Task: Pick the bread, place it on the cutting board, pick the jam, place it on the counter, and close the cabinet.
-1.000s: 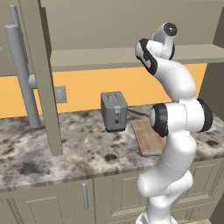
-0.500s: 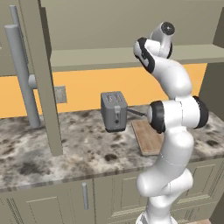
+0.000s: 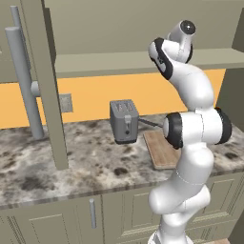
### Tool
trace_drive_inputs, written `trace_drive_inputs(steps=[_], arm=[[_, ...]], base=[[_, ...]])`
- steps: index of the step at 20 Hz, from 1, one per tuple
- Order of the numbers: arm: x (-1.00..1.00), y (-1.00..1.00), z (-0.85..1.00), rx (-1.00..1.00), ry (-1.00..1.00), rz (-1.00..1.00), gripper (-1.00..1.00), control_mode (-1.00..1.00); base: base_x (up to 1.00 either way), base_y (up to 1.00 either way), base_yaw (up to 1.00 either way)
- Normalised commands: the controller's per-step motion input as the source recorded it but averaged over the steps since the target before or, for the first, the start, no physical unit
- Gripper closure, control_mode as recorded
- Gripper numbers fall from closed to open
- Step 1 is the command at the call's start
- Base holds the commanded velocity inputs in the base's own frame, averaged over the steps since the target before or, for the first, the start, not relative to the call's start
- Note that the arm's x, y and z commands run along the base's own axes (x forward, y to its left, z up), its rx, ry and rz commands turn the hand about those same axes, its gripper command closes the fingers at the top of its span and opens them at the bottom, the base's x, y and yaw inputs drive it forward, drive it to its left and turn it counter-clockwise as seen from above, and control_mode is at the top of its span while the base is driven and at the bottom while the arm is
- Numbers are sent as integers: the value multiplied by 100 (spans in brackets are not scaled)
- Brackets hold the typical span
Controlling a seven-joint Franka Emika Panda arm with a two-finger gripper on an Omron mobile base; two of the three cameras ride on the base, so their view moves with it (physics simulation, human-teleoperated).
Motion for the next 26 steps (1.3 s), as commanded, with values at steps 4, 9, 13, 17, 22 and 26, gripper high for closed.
trace_drive_inputs(steps=[4,9,13,17,22,26], arm=[[-75,0,0,0,0,0,100,-100],[-89,0,-5,0,-3,0,100,-100],[-99,0,-8,0,-10,0,100,-100],[-93,-27,-13,0,-10,0,100,-100],[-77,-43,-18,0,-4,0,100,-100],[-67,-44,-15,-1,-1,0,100,-100]], base=[[0,0,0],[0,0,0],[0,0,0],[0,0,0],[0,0,0],[0,0,0]])
